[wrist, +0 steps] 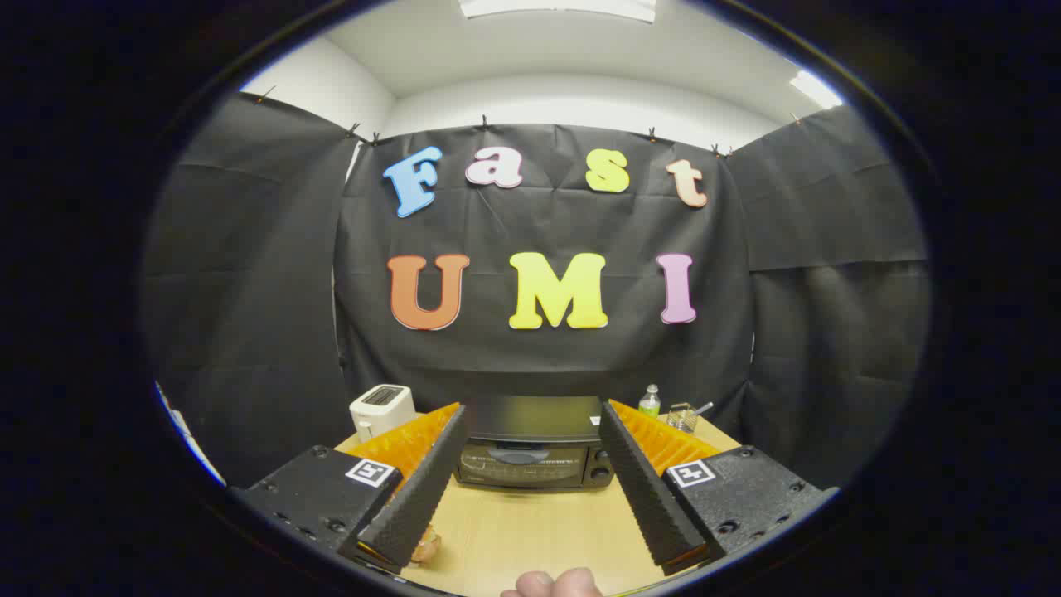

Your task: Open the toaster oven, put the food inside, and close the toaster oven door.

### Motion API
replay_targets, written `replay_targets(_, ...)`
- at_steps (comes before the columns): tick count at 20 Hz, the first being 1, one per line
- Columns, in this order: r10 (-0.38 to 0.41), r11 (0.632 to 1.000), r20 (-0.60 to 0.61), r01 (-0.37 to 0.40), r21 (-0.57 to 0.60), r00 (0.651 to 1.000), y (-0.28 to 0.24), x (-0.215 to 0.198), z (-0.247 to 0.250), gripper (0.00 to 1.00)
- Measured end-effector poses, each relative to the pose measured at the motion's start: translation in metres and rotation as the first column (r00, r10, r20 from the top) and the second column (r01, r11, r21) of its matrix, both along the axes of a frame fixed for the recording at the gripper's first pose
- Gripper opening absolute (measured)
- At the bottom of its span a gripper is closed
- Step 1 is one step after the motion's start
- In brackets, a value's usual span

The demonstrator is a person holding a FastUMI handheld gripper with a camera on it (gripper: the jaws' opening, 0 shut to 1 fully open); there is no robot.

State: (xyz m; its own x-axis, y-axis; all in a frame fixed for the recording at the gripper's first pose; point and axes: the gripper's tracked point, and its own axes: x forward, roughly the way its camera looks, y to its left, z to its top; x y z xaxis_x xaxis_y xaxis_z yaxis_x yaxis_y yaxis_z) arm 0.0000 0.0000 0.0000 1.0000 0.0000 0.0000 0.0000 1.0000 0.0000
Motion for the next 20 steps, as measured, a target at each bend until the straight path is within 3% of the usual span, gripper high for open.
replay_targets(20,-0.046,0.999,-0.047,0.047,0.020,0.998,-0.015,0.005,-0.015,1.00)
